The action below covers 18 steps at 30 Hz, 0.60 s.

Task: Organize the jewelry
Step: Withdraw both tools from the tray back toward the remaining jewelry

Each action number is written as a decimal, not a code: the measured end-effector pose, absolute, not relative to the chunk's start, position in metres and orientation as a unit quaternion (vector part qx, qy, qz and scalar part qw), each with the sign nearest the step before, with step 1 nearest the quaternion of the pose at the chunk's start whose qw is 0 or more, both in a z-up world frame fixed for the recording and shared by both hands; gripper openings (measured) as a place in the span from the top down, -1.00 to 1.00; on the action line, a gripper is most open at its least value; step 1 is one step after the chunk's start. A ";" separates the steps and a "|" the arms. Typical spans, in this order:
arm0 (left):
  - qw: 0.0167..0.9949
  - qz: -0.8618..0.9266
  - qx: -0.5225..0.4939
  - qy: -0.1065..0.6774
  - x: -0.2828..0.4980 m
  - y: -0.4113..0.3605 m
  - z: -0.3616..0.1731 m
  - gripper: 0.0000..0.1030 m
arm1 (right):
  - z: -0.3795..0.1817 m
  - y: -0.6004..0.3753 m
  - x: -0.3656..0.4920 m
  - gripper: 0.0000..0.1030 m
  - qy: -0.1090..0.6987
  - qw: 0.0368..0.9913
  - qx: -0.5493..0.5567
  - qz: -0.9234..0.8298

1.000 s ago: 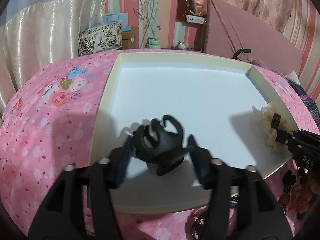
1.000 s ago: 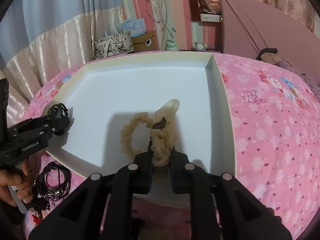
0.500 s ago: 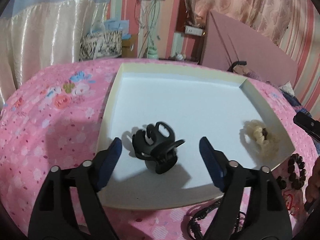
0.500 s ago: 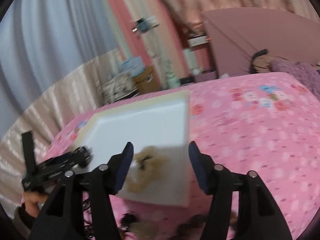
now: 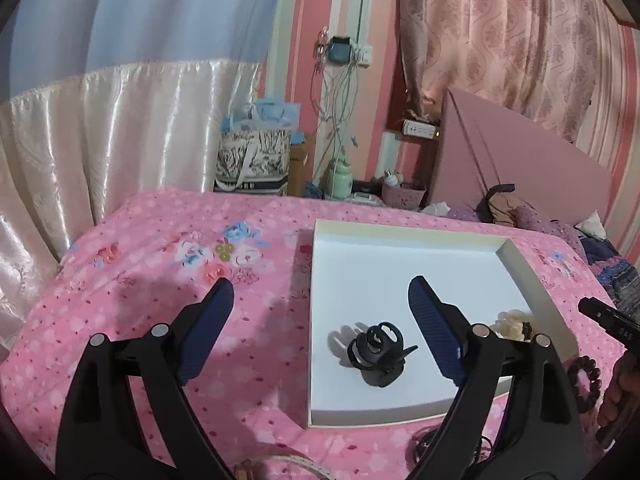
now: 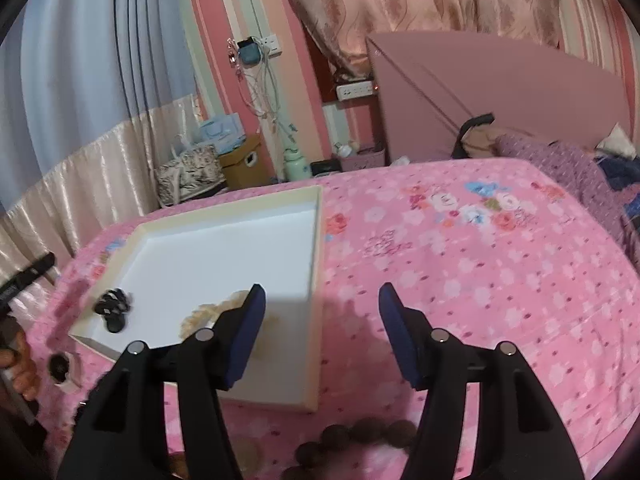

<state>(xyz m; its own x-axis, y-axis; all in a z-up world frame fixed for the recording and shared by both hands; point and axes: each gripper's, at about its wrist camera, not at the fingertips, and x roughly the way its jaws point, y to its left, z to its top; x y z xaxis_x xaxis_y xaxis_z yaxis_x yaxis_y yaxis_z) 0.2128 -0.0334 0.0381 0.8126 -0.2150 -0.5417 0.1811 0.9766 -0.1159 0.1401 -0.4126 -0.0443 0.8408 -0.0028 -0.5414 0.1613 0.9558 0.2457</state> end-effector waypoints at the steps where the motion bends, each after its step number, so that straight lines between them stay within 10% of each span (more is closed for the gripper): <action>1: 0.949 -0.108 -0.042 0.294 0.209 -0.030 0.040 -0.70 | -0.040 -0.411 0.140 -0.15 0.278 0.950 0.130 -0.050; 18: 0.934 -0.142 0.000 0.329 0.047 -0.023 -0.007 -0.71 | -0.076 -0.364 -0.004 -0.30 0.299 0.944 0.139 -0.024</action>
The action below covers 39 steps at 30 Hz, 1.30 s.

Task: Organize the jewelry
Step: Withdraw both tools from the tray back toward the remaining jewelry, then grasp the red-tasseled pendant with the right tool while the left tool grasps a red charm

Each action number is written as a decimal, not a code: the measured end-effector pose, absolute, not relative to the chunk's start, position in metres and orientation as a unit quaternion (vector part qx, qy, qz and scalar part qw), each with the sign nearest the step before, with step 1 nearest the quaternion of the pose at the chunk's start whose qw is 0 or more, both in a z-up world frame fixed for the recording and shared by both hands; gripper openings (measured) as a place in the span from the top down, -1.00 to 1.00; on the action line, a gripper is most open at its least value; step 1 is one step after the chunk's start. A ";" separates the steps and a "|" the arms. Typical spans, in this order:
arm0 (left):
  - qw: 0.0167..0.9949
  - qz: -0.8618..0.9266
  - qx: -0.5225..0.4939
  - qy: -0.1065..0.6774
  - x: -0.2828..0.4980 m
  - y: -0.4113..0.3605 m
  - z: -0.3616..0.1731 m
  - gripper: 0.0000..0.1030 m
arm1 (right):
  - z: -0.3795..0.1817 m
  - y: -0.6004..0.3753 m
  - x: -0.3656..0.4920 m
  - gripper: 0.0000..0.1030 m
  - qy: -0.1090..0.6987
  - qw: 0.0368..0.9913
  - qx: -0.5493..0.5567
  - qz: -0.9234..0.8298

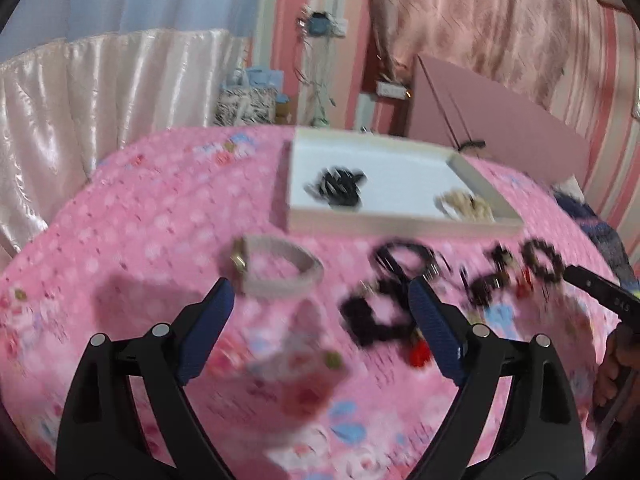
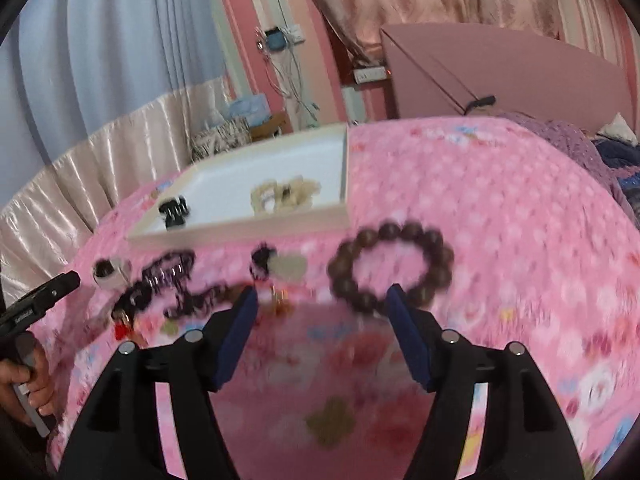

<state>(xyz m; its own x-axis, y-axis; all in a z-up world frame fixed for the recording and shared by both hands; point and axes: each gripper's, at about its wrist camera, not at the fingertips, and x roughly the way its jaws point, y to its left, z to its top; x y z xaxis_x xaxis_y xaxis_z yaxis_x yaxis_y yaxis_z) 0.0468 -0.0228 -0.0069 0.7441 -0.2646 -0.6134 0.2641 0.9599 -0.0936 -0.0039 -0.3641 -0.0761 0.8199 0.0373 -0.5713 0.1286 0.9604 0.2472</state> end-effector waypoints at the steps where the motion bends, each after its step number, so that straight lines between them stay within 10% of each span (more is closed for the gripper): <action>1: 0.933 -0.148 0.008 0.328 0.044 -0.026 -0.010 -0.71 | -0.076 -0.364 -0.007 -0.30 0.297 0.943 0.146 -0.020; 21: 0.897 -0.219 0.078 0.377 0.033 -0.071 -0.035 -0.69 | -0.084 -0.319 0.004 -0.30 0.346 0.932 0.101 -0.039; 26: 0.873 -0.228 0.065 0.426 0.044 -0.082 -0.047 0.09 | -0.086 -0.317 0.017 -0.30 0.355 0.928 0.105 -0.027; 32: 0.876 -0.215 0.034 0.431 0.053 -0.082 -0.051 0.53 | -0.089 -0.315 0.038 -0.27 0.368 0.923 0.108 -0.016; 39: 0.877 -0.214 0.031 0.430 0.053 -0.083 -0.052 0.84 | -0.097 -0.303 0.055 0.26 0.398 0.913 0.082 -0.021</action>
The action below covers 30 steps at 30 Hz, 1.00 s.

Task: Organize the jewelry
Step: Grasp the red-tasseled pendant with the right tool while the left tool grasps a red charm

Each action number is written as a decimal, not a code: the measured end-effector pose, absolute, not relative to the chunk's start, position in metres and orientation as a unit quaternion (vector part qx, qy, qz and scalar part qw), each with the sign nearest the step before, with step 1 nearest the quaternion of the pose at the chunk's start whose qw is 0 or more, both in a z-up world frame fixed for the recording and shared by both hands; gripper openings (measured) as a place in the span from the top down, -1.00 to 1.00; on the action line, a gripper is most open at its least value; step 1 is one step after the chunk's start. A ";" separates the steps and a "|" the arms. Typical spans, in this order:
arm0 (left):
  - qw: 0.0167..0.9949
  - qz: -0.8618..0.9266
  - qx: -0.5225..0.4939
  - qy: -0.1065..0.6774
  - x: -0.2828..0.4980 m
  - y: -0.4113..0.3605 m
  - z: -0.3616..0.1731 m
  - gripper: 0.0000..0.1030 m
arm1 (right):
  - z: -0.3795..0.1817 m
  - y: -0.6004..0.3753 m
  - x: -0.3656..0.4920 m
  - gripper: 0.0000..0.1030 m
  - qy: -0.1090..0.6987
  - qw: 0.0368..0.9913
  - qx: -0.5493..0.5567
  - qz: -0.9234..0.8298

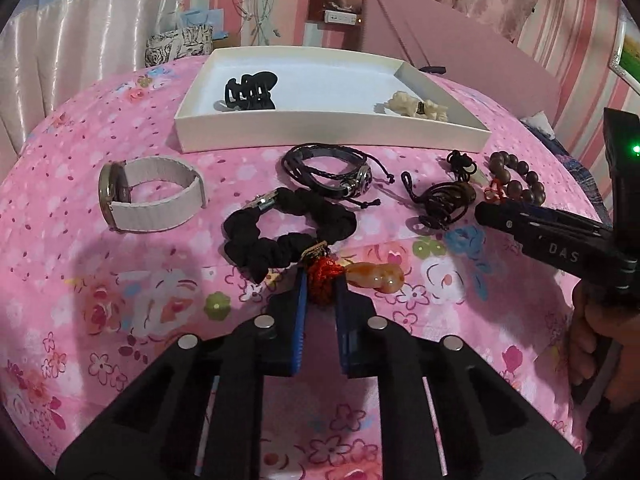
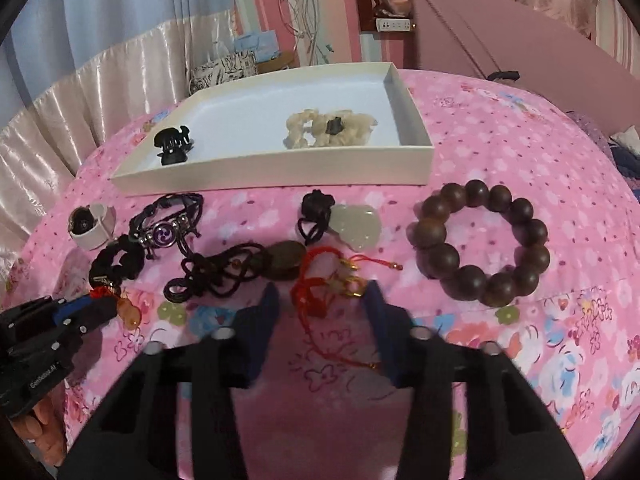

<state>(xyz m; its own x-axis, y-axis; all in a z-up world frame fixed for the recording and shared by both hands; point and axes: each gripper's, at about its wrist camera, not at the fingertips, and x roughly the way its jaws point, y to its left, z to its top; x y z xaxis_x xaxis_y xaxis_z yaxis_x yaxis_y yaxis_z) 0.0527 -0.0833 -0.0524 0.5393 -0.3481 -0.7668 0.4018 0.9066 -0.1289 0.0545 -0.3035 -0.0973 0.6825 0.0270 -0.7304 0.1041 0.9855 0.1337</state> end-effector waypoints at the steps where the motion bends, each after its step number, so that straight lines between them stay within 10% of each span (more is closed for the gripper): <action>1: 0.877 -0.215 0.027 0.430 0.053 -0.081 -0.052 0.84 | -0.098 -0.303 0.055 0.39 0.398 0.913 0.081 -0.022; 6: 0.881 -0.202 -0.005 0.428 0.054 -0.067 -0.051 0.87 | -0.098 -0.302 0.053 0.89 0.396 0.915 0.081 -0.008; 30: 0.921 -0.169 0.010 0.351 0.045 -0.033 0.006 0.88 | -0.058 -0.335 -0.015 0.91 0.298 0.947 0.122 -0.006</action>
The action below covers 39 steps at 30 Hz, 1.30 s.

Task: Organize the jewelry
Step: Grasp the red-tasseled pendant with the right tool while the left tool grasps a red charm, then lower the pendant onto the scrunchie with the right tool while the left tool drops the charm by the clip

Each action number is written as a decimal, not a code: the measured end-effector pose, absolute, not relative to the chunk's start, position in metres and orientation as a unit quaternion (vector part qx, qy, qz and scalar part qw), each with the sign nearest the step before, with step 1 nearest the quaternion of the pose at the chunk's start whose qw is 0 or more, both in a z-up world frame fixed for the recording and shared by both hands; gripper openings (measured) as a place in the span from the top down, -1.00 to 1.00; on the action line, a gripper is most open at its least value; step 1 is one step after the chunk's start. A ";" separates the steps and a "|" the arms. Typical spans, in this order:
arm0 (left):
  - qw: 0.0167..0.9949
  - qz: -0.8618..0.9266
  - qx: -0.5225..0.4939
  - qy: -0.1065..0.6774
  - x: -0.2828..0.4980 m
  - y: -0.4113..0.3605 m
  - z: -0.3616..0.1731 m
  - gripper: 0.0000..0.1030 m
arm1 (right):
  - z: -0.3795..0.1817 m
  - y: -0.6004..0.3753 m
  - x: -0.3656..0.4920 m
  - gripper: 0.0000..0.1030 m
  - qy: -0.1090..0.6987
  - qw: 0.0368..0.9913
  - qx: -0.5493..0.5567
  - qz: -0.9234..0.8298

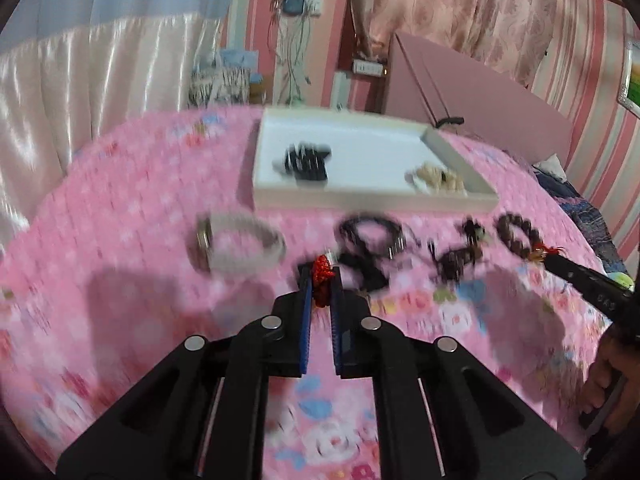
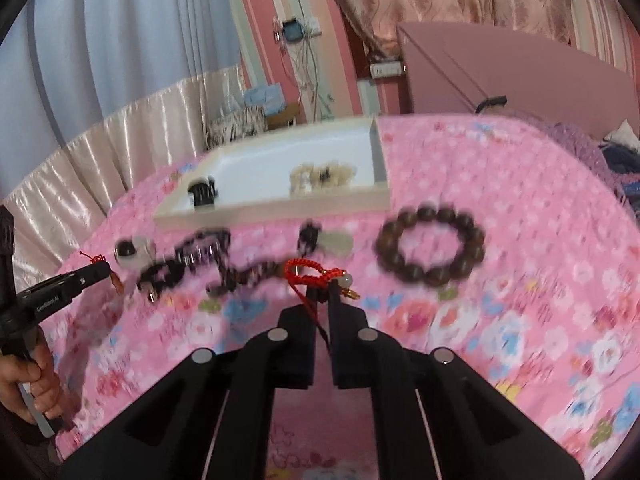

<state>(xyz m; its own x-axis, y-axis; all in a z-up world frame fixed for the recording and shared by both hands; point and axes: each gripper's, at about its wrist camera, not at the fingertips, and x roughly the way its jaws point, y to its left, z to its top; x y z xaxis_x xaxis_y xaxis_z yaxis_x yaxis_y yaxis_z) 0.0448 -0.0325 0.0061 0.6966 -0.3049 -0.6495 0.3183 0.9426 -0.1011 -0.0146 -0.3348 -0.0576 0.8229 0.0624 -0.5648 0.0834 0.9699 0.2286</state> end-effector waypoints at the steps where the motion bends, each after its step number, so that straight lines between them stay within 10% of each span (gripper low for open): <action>1: 0.925 -0.164 0.015 0.341 0.049 -0.032 0.014 0.88 | -0.047 -0.337 -0.012 0.91 0.286 0.951 0.121 -0.005; 17: 0.957 -0.129 -0.013 0.258 0.148 -0.059 0.062 0.88 | 0.039 -0.343 0.096 0.91 0.186 0.980 0.069 -0.027; 39: 0.953 -0.109 0.013 0.282 0.168 -0.082 -0.009 0.88 | -0.041 -0.328 0.137 0.91 0.255 0.965 0.063 0.001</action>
